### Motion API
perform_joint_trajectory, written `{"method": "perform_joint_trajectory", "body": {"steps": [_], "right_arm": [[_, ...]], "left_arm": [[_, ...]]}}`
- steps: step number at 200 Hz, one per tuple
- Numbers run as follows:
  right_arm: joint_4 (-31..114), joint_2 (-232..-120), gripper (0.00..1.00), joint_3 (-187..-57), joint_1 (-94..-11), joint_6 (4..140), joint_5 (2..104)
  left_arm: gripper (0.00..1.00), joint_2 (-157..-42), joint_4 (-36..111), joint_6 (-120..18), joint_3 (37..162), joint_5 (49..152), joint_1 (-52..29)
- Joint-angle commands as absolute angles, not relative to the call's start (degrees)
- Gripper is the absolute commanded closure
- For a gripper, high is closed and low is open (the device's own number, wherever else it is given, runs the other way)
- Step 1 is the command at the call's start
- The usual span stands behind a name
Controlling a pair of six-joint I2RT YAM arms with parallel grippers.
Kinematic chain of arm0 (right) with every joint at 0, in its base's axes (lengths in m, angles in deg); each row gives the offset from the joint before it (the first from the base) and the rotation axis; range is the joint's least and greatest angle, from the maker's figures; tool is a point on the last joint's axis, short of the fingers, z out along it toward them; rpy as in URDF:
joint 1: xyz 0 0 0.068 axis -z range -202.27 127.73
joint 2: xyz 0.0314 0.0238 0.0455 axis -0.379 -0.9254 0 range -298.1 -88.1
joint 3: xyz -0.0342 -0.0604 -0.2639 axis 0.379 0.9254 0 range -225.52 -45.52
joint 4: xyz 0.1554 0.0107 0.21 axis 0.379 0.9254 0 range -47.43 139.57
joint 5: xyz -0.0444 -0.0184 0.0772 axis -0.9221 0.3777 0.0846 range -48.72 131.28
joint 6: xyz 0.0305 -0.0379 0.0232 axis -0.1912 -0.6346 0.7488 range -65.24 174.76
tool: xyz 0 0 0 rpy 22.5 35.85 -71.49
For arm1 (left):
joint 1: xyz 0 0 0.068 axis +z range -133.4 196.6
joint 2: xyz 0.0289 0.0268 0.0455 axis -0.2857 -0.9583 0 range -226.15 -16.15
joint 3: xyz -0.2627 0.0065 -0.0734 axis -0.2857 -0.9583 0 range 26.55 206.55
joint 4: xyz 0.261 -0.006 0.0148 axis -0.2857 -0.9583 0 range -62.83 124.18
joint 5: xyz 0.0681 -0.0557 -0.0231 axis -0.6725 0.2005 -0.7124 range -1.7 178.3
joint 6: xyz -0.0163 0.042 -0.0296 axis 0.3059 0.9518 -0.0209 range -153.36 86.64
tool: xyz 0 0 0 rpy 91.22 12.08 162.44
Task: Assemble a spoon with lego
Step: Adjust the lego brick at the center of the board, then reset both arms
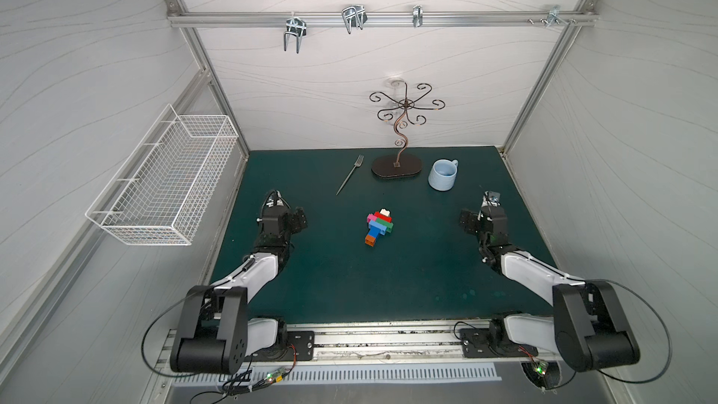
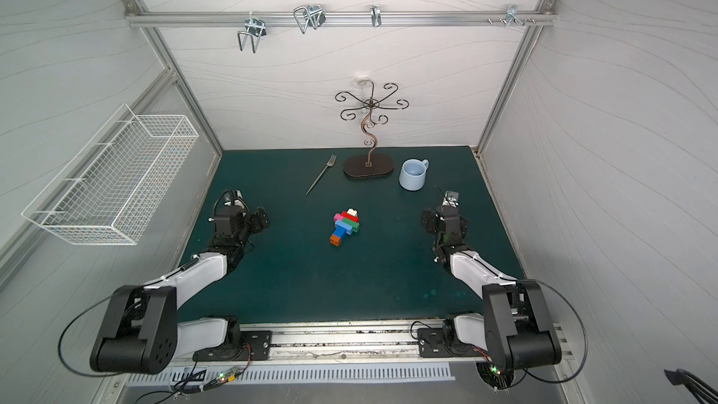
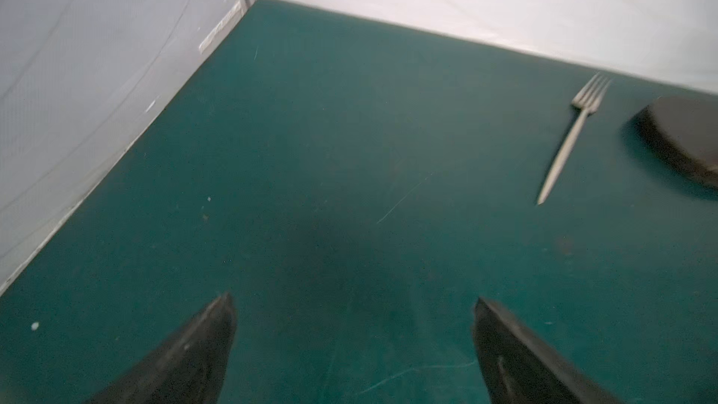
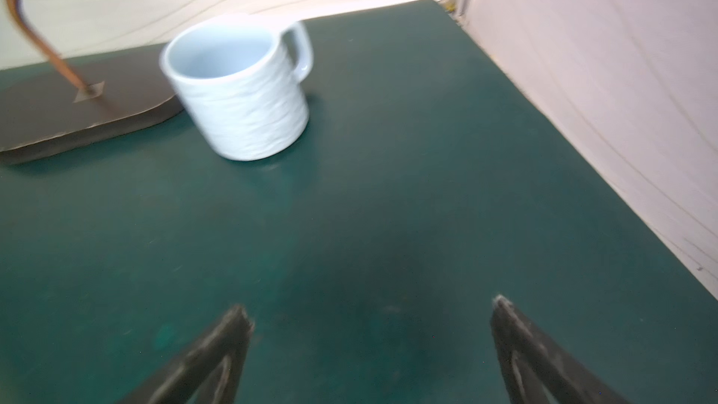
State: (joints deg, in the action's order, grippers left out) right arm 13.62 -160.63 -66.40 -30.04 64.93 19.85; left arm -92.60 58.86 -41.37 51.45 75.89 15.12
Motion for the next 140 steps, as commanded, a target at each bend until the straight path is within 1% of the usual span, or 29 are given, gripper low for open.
{"method": "perform_joint_trajectory", "body": {"steps": [1,5,13,23,25,28,36,40,49,53,59,65,72,78,85,92,104,119,132,140], "right_arm": [[-8.9,-163.3,0.01,-59.7,-28.0,59.5,26.4],[-9.7,-163.9,0.01,-59.7,-27.9,59.0,26.8],[-11.7,-166.6,0.01,-60.2,-27.7,59.1,26.8],[-17.1,-172.3,0.01,-60.1,-27.8,58.2,28.4],[-19.2,-174.1,0.01,-60.0,-27.8,57.9,28.6],[-22.0,-176.4,0.01,-59.6,-28.0,57.6,28.9],[-30.8,-181.9,0.01,-59.6,-28.2,55.9,29.1],[-28.4,-181.1,0.01,-60.2,-28.4,55.7,29.4],[-8.3,-176.0,0.01,-65.5,-28.4,56.6,31.2],[-4.5,-177.0,0.01,-68.6,-28.3,56.5,31.5],[-6.2,-179.9,0.01,-70.7,-28.6,55.2,31.0],[-7.4,-178.4,0.01,-69.0,-28.9,55.5,30.2],[-7.8,-176.5,0.01,-67.2,-28.9,55.7,30.7],[-12.2,-177.5,0.01,-65.8,-28.9,55.6,30.5],[-15.6,-179.0,0.01,-65.2,-29.0,55.6,29.0],[-12.4,-178.1,0.01,-66.0,-29.1,55.9,28.3],[-4.3,-177.7,0.01,-69.6,-29.0,57.1,26.9],[-9.9,-178.4,0.01,-67.7,-29.5,56.2,26.5],[-4.5,-179.1,0.01,-70.5,-29.4,56.9,25.6],[-5.2,-179.4,0.01,-70.5,-29.2,56.8,26.1]], "left_arm": [[0.01,-96.6,70.2,-35.5,52.2,76.4,15.0],[0.0,-97.0,69.7,-34.6,53.1,77.9,15.1],[0.0,-100.3,75.4,-32.7,52.3,79.5,15.1],[0.0,-105.5,84.3,-33.3,49.8,80.8,15.9],[0.0,-106.4,88.3,-33.1,49.2,80.4,16.2],[0.0,-106.8,90.6,-33.3,48.3,79.1,16.3],[0.0,-104.5,86.3,-35.1,47.8,78.5,16.6],[0.0,-103.9,84.5,-35.4,48.2,79.0,16.7],[0.0,-105.7,87.3,-34.4,48.6,79.6,16.8],[0.0,-106.1,87.4,-34.3,48.9,79.5,16.8],[0.0,-105.4,83.6,-35.0,50.0,79.0,16.8],[0.0,-104.6,80.1,-35.6,51.1,78.9,16.8],[0.0,-105.3,82.9,-35.3,50.5,78.8,16.9],[0.0,-105.8,84.7,-35.1,50.1,78.7,16.9],[0.0,-105.3,83.0,-35.4,50.3,78.8,16.9],[0.0,-104.8,81.1,-35.5,50.8,78.9,16.9],[0.0,-105.4,83.3,-35.3,50.4,78.7,16.9],[0.0,-104.9,81.7,-35.4,50.7,78.8,16.9],[0.0,-105.2,82.7,-35.4,50.5,78.8,16.9],[0.0,-105.0,82.1,-35.4,50.7,78.9,16.9]]}}
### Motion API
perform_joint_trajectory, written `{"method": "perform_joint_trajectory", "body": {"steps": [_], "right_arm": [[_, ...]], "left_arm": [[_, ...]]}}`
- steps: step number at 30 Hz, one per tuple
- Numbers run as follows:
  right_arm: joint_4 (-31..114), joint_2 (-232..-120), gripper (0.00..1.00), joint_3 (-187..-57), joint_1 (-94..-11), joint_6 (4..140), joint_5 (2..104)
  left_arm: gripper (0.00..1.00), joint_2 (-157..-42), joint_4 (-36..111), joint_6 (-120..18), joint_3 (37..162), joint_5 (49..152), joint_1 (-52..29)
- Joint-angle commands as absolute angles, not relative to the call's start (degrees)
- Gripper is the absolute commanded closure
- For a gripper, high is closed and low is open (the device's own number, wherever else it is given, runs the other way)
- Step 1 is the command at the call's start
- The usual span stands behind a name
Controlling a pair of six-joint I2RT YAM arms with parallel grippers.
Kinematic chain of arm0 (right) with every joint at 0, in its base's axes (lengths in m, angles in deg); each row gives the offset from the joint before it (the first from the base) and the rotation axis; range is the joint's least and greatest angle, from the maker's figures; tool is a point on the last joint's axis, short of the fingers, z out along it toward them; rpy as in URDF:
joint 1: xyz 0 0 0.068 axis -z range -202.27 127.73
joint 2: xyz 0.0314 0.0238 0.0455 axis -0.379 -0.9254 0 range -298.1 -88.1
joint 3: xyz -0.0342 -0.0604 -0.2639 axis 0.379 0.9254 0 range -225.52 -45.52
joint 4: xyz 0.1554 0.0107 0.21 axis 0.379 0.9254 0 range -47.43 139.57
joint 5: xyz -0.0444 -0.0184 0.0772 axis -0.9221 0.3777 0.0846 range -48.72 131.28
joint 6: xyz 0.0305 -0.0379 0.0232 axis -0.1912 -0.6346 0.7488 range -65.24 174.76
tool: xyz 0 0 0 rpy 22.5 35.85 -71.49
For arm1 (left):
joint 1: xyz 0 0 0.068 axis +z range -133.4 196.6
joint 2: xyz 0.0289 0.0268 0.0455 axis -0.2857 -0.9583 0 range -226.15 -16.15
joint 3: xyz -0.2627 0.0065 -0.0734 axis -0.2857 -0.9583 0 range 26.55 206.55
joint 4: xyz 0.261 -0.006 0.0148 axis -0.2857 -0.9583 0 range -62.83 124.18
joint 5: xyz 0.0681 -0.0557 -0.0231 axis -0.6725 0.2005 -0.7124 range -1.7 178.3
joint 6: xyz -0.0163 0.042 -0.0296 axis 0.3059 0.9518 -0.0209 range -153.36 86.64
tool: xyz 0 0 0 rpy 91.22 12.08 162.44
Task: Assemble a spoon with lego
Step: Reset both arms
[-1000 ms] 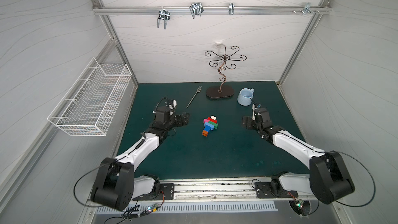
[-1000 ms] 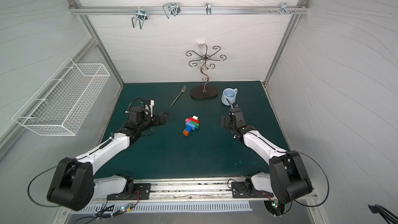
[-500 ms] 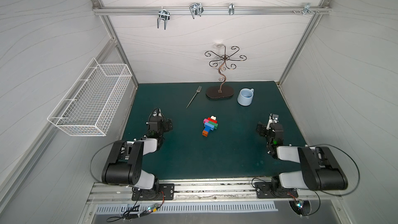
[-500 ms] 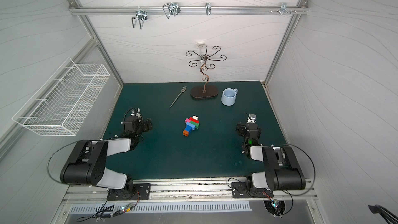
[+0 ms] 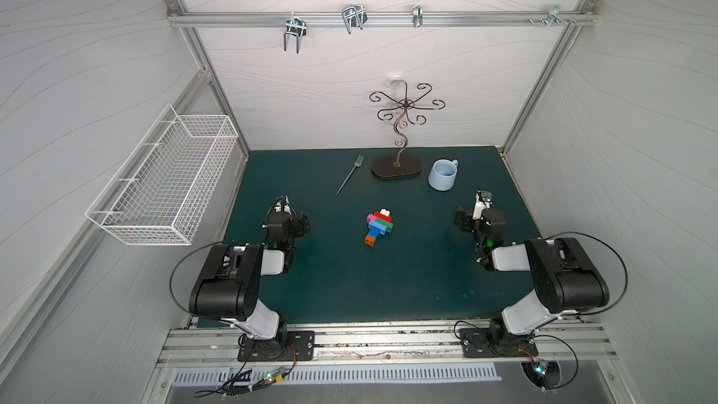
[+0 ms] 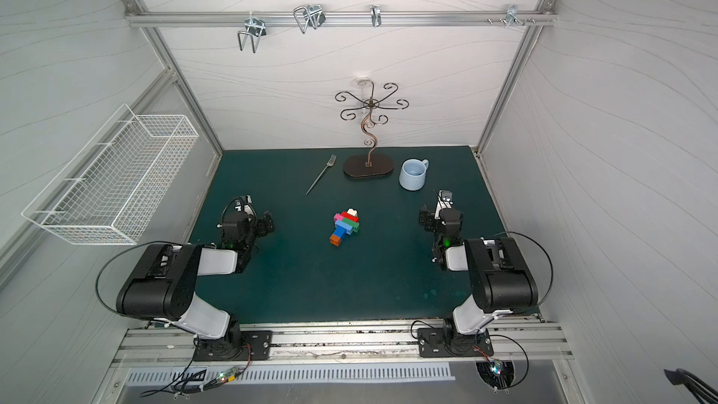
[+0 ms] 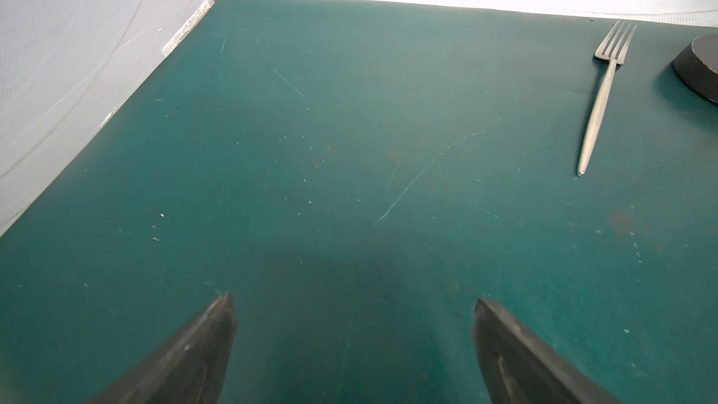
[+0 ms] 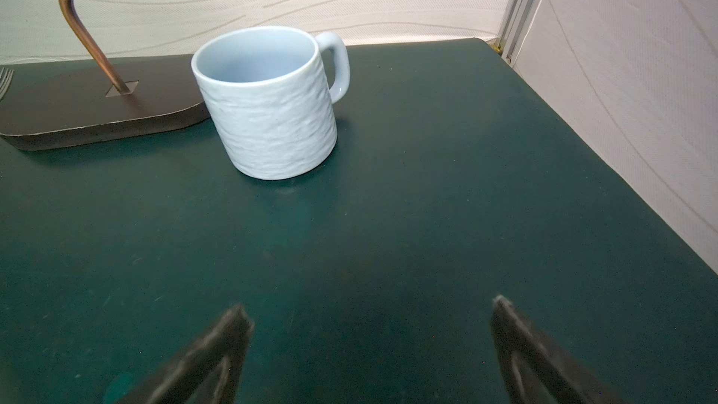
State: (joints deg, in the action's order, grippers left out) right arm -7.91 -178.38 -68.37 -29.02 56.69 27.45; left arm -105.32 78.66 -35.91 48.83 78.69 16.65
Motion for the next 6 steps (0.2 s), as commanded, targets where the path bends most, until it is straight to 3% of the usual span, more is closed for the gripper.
{"method": "perform_joint_trajectory", "body": {"steps": [1,6], "right_arm": [[-5.3,-179.5,0.01,-70.5,-29.2,56.8,26.1],[-7.9,-178.4,0.01,-68.5,-30.0,56.2,25.4]], "left_arm": [[0.0,-105.0,82.0,-35.4,50.6,78.8,16.9],[0.0,-104.6,84.4,-36.4,49.3,76.6,17.0]]}}
